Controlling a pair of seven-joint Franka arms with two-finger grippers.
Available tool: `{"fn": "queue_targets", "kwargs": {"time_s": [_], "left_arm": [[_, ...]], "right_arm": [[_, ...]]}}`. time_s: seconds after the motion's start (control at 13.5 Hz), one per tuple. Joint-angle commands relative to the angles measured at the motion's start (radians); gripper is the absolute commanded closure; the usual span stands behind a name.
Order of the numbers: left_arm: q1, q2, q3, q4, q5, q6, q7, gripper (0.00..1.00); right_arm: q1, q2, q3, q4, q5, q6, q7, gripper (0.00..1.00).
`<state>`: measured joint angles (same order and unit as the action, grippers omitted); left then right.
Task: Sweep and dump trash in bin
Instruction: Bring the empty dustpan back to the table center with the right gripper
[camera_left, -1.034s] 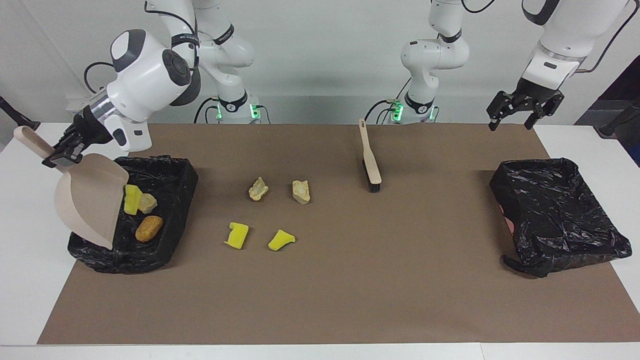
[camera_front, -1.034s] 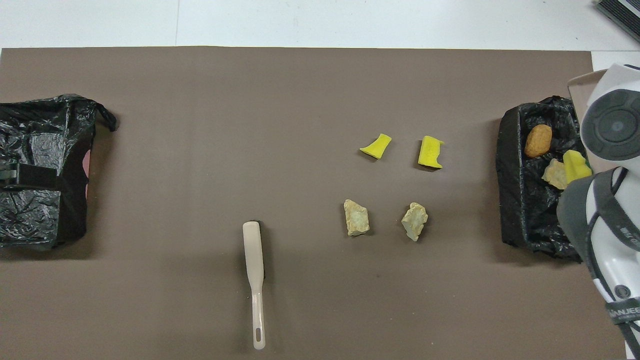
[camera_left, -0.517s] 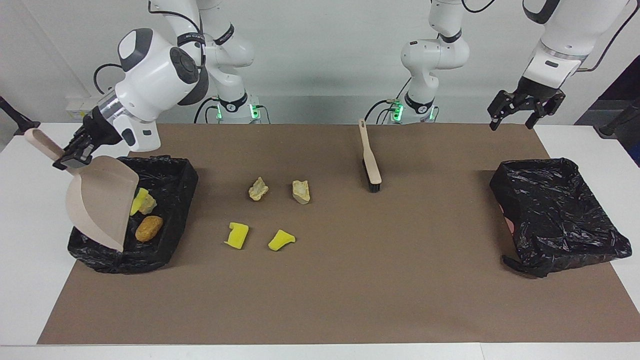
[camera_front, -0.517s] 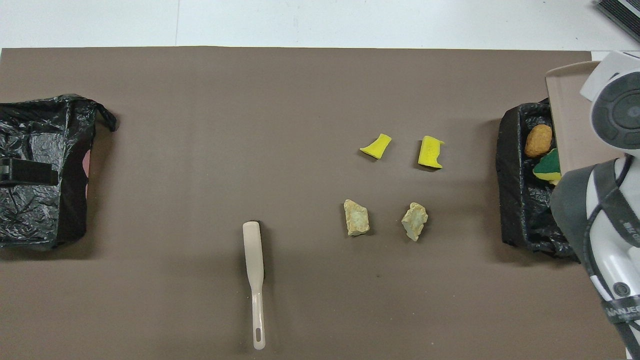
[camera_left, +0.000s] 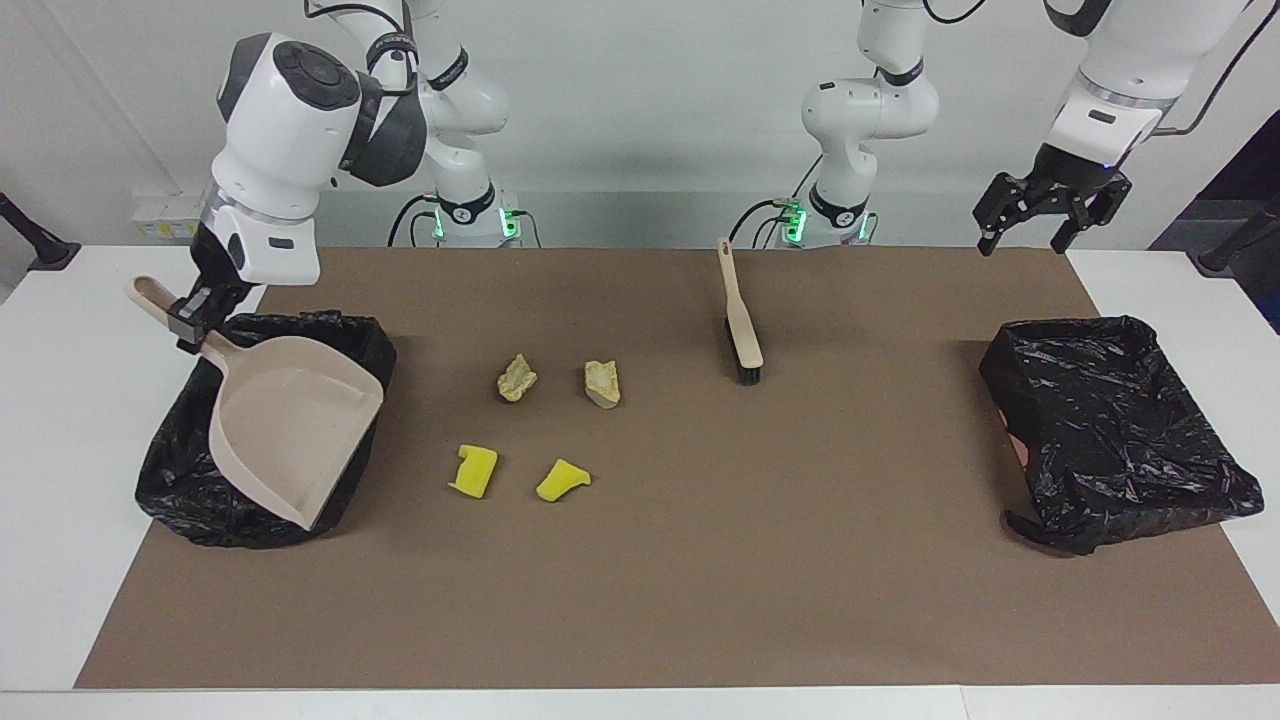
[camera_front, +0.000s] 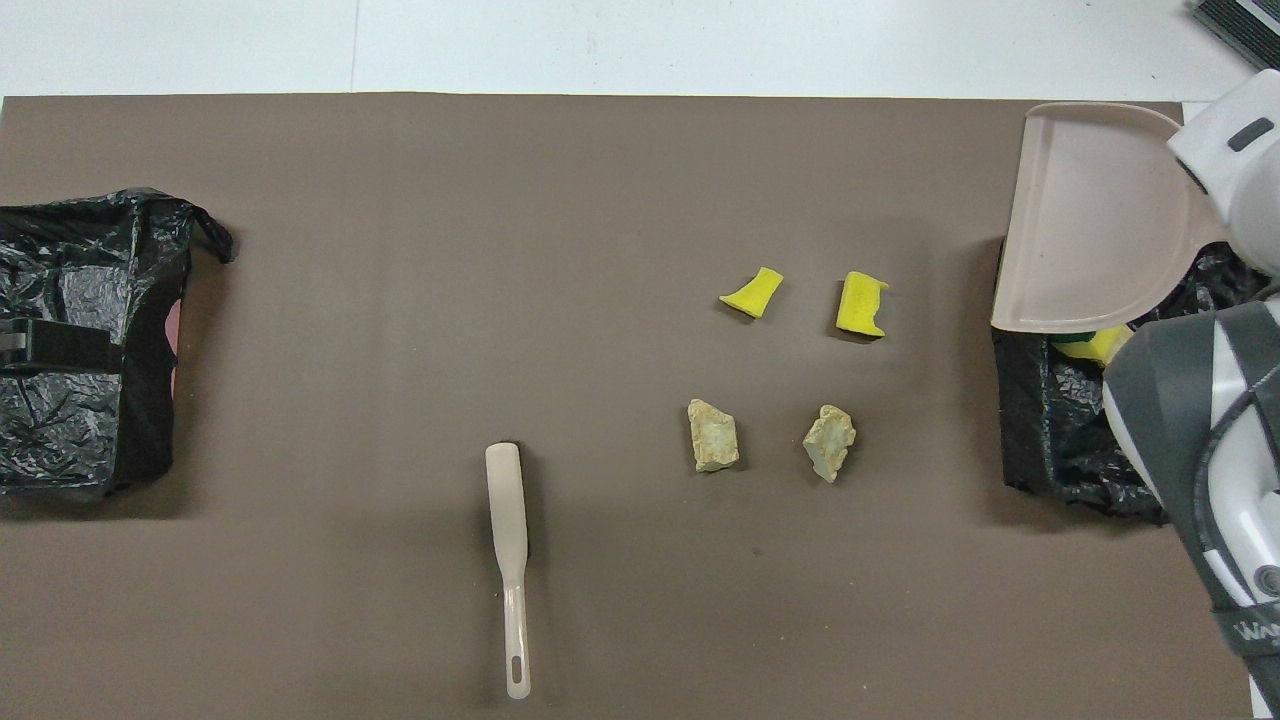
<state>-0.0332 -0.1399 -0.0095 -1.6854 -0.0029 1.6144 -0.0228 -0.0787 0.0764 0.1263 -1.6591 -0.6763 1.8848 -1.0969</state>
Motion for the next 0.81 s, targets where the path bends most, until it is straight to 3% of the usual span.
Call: {"fn": "queue_targets", "kwargs": {"time_s": [0.0, 0.37, 0.74], "left_arm": [[0.005, 0.006, 0.0, 0.018, 0.001, -0.025, -0.002, 0.0], [0.01, 0.006, 0.011, 0.018, 0.004, -0.025, -0.002, 0.0], [0.012, 0.006, 0.011, 0.018, 0.004, -0.025, -0.002, 0.0]], "right_arm": [[0.013, 0.008, 0.007, 0.024, 0.122, -0.027, 0.15, 1.0], [0.155, 0.023, 0.006, 0.044, 0.262, -0.065, 0.48, 1.0], [0.281, 0.179, 0.006, 0.177, 0.316, -0.069, 0.84, 1.0]]}}
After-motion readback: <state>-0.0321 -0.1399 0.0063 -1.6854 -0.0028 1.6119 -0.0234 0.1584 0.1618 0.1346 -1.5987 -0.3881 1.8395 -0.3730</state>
